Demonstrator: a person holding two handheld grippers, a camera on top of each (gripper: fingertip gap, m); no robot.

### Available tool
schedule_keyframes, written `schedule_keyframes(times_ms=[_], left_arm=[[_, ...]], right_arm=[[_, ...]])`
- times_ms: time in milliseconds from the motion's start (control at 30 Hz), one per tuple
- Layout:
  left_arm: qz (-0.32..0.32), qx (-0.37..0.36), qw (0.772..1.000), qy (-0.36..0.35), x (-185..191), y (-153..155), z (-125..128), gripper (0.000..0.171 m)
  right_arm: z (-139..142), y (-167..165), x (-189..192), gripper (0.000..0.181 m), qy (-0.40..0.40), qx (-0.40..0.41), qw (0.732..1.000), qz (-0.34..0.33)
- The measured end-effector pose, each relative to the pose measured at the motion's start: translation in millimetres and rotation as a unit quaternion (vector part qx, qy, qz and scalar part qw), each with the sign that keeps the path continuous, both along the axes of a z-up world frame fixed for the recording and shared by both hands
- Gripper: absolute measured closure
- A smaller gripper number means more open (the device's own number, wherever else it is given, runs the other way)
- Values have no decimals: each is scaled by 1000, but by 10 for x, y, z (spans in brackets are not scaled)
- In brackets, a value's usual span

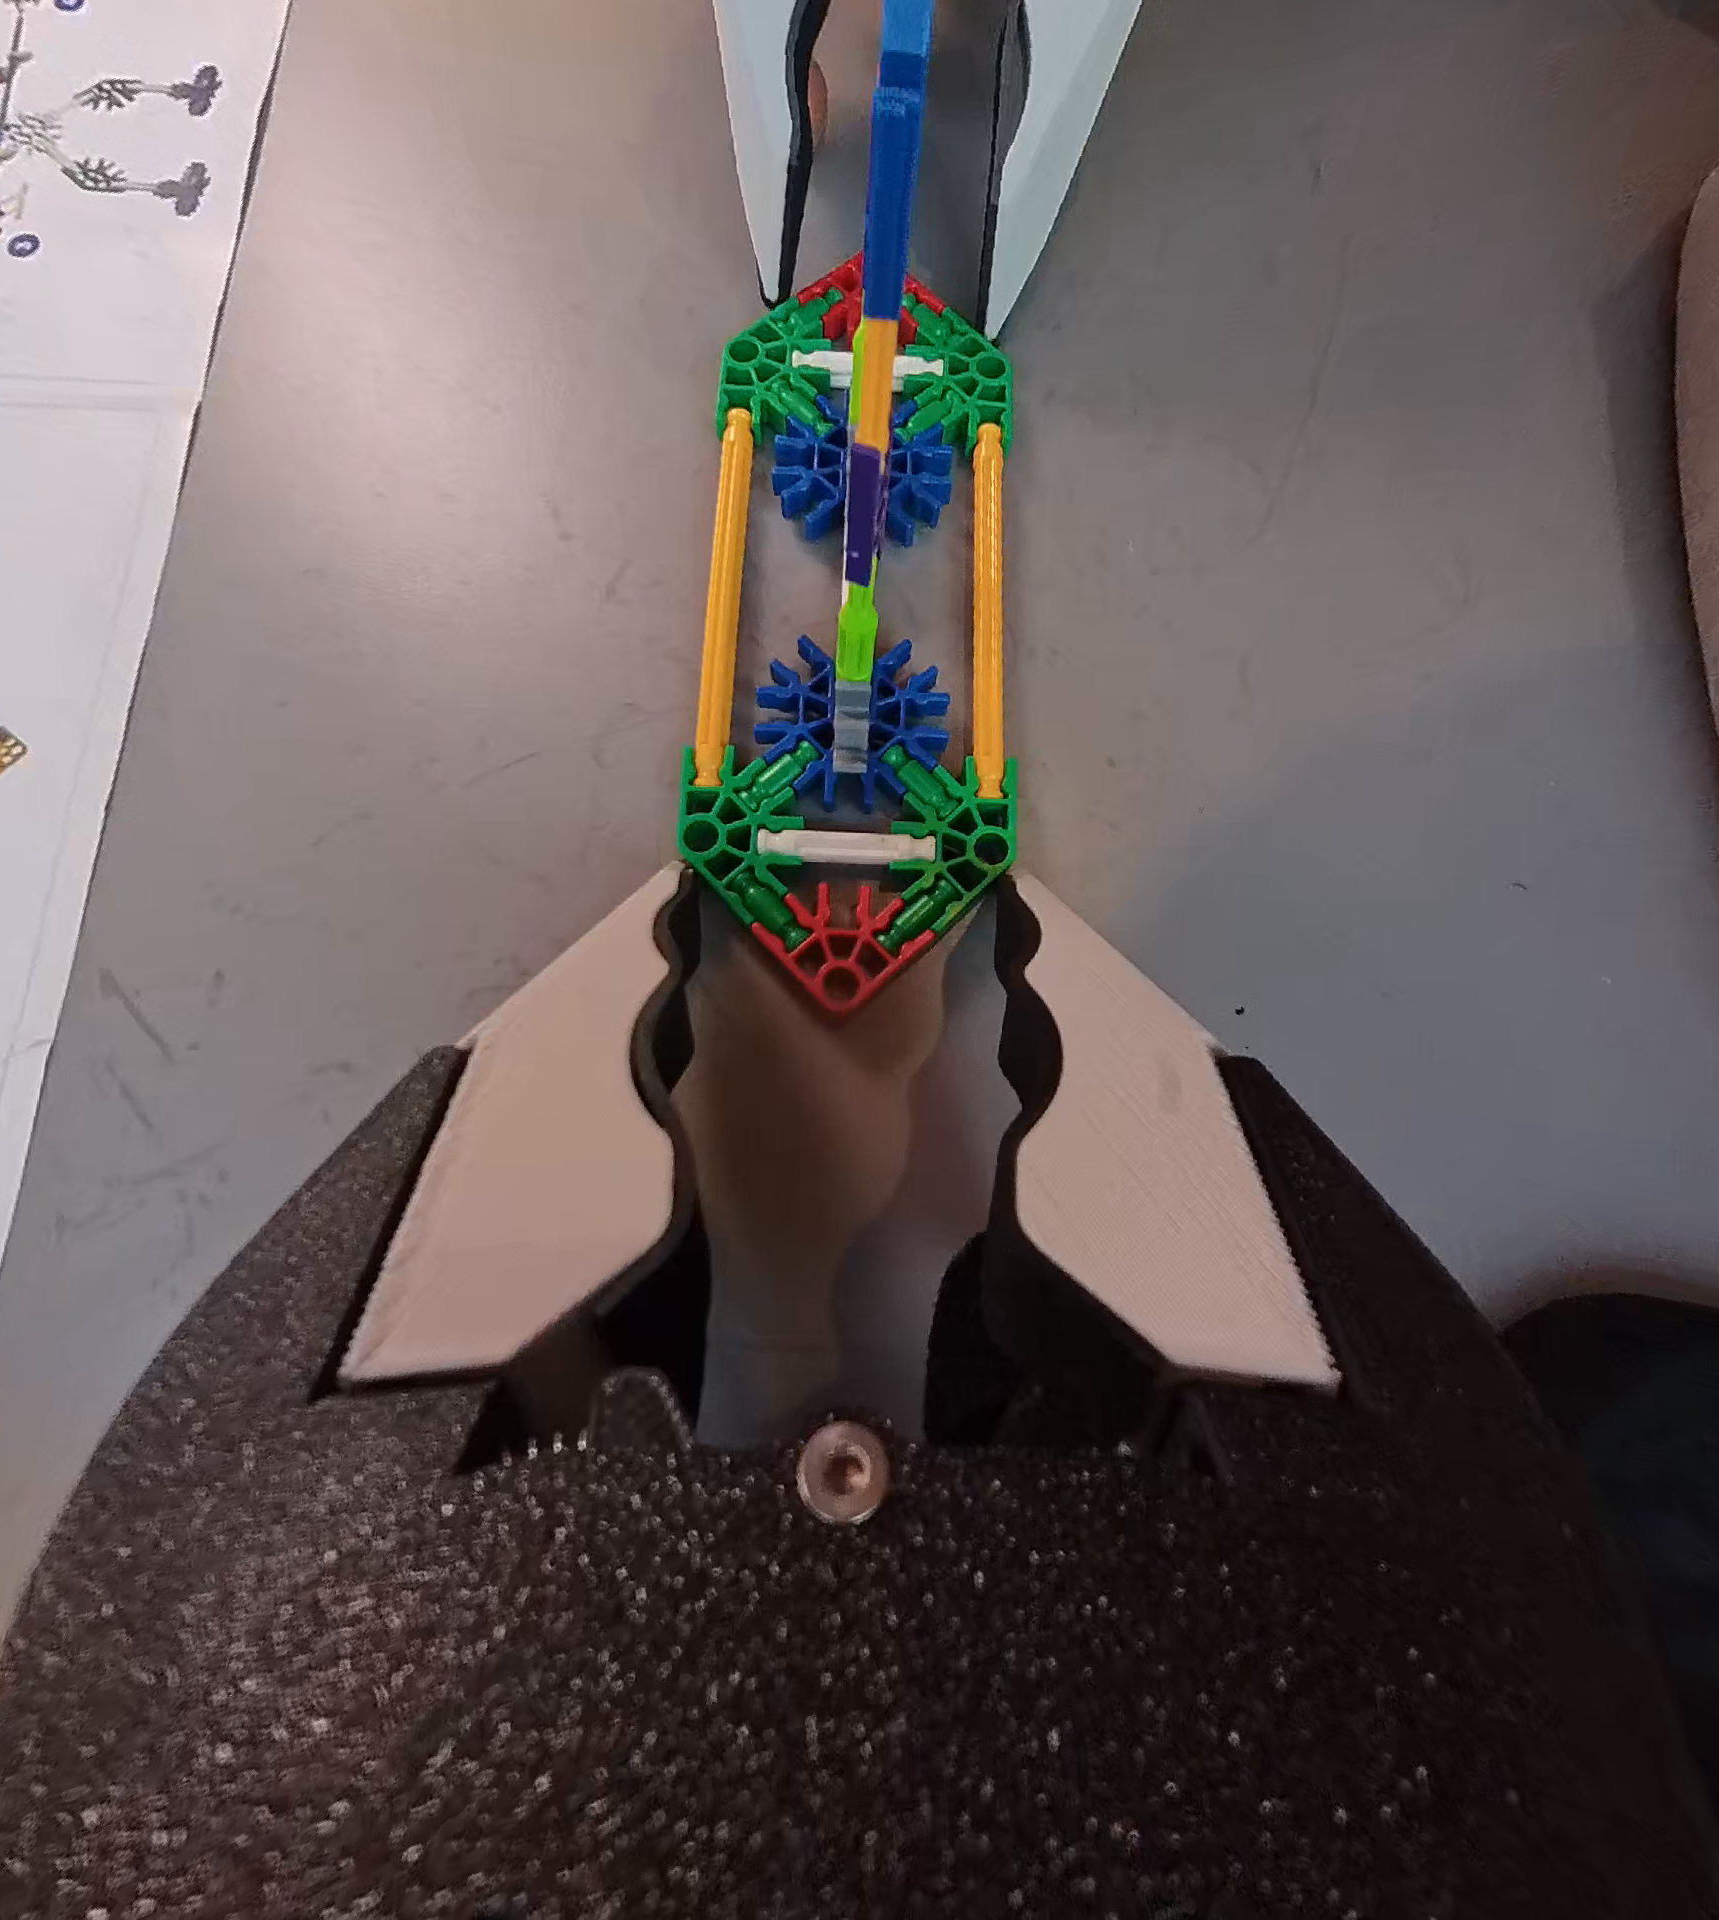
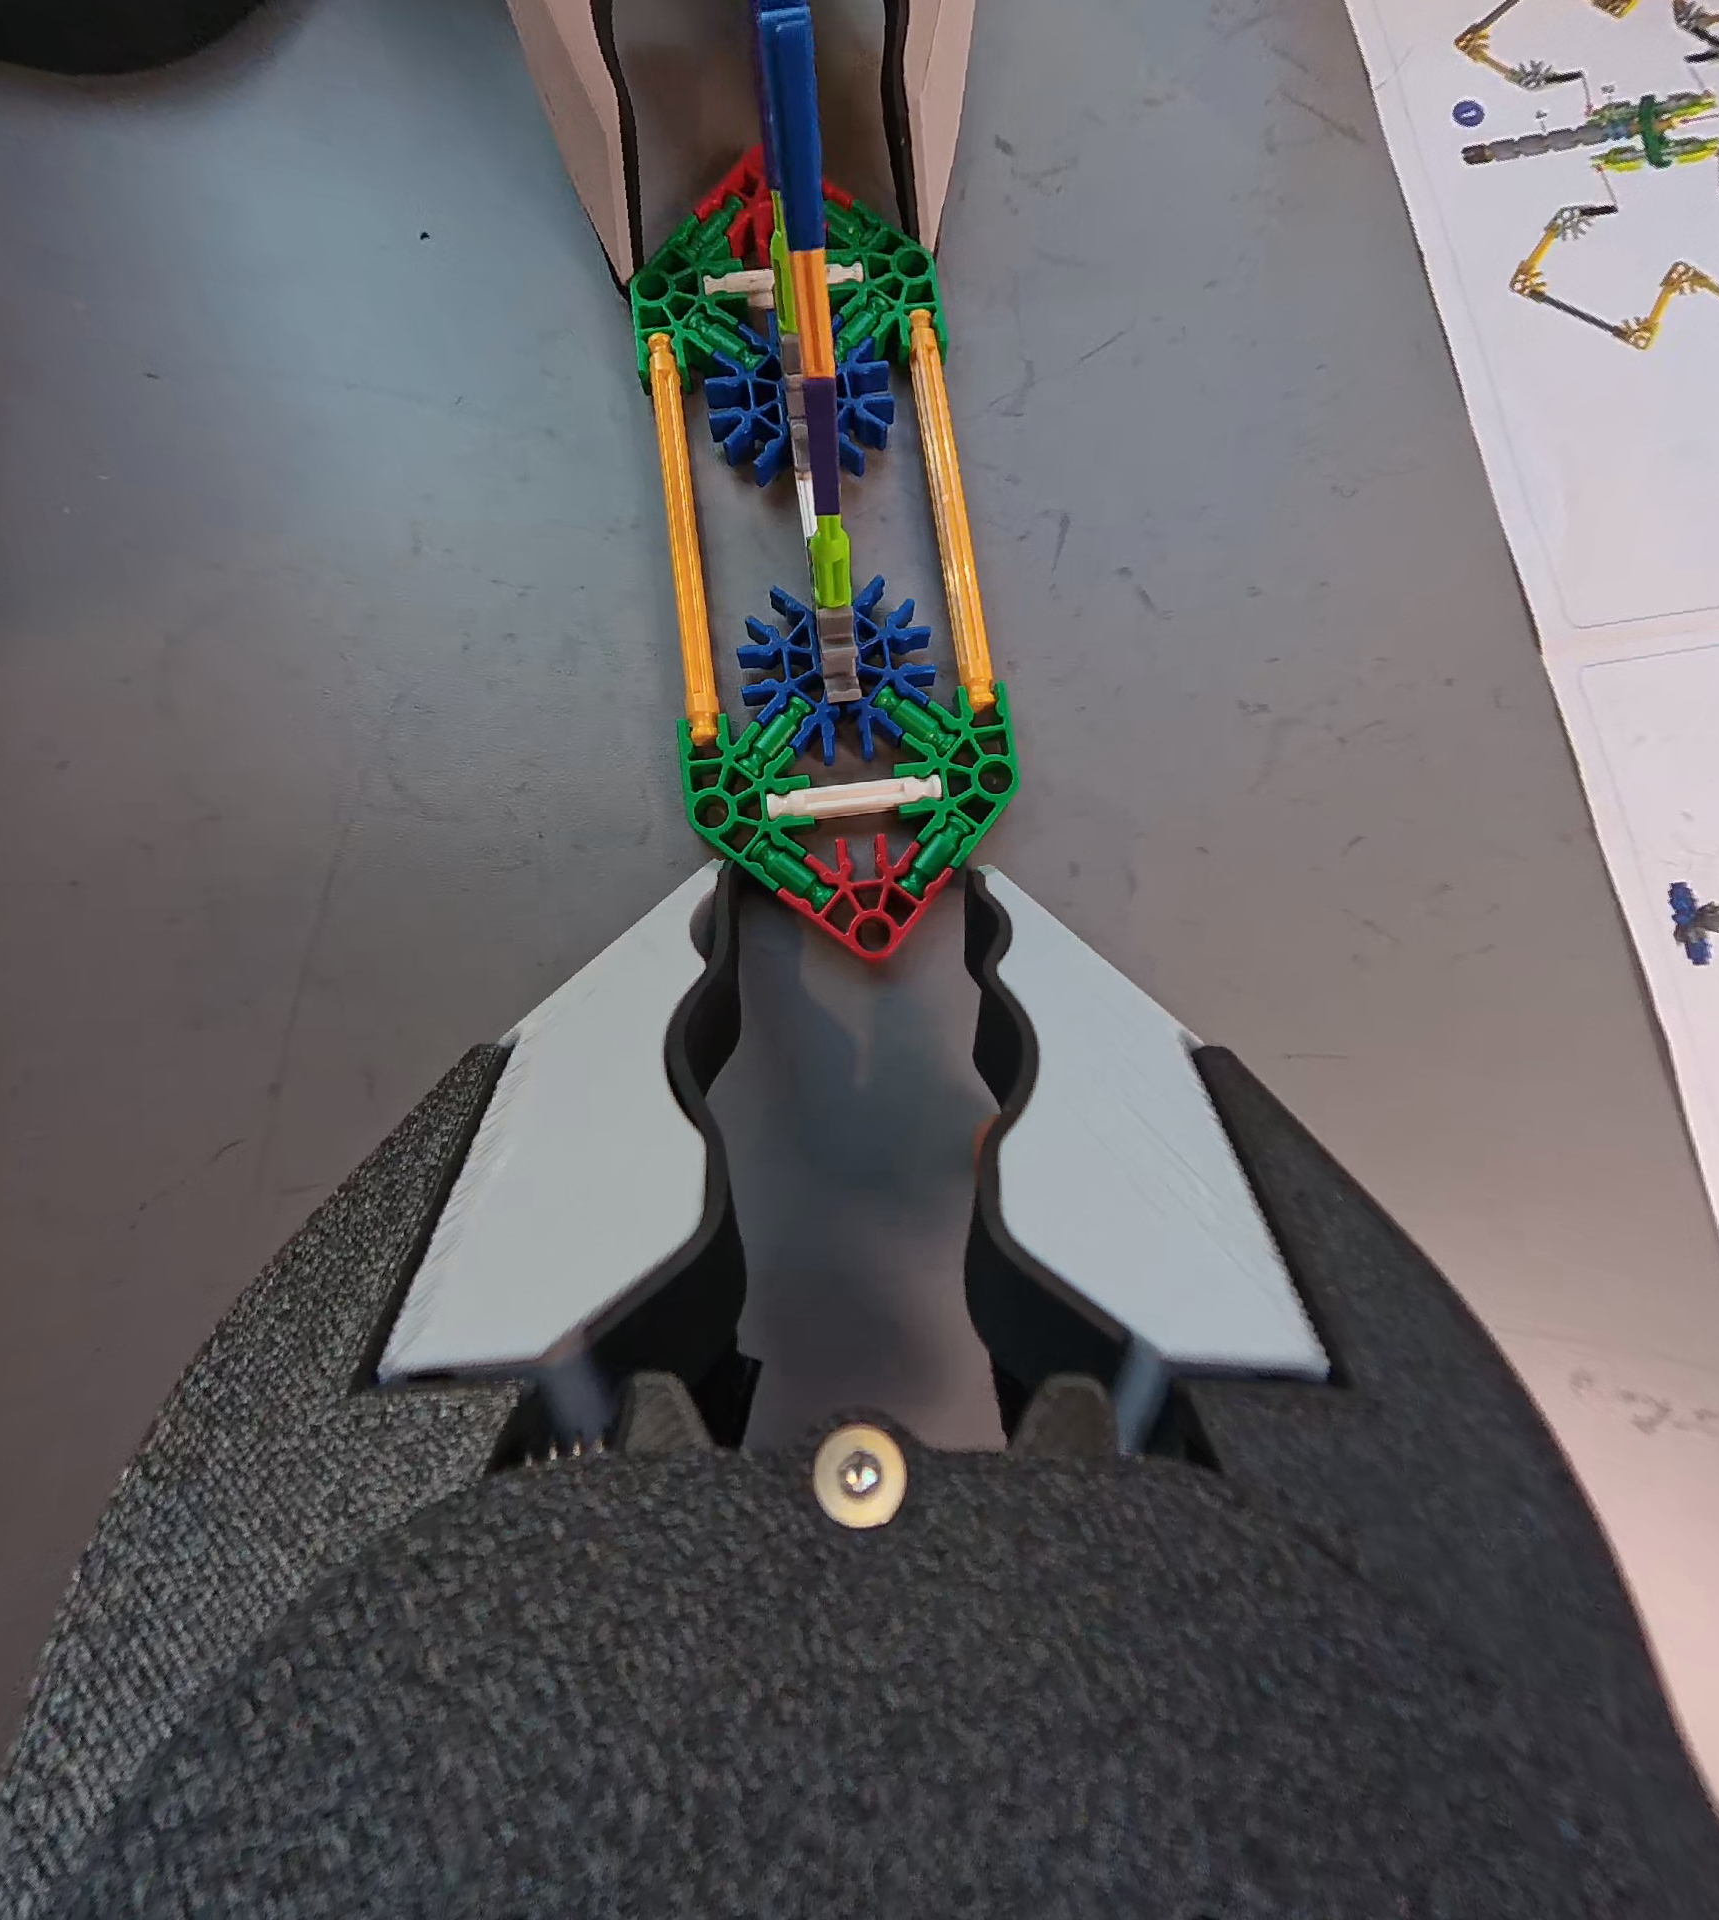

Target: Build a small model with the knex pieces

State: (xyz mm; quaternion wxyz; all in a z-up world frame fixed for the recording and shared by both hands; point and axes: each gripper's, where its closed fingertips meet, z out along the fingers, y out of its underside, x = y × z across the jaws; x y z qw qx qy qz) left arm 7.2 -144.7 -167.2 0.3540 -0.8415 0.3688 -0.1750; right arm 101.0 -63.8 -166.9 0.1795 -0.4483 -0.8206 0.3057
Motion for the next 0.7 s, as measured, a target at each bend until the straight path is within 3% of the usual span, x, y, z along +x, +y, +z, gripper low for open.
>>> schedule_keyframes(times_ms=[333,500,700], left_arm=[[17,9,1000,-11,-68,-9,69,114],[17,11,1000,-8,-12,16,43,98],[13,12,1000,-6,50,52,-13,99]], right_arm=[[4,15,26,134,2,-4,1000,-8],[8,-5,31,129,2,-7,1000,-10],[4,-38,5,125,4,-4,1000,-11]])
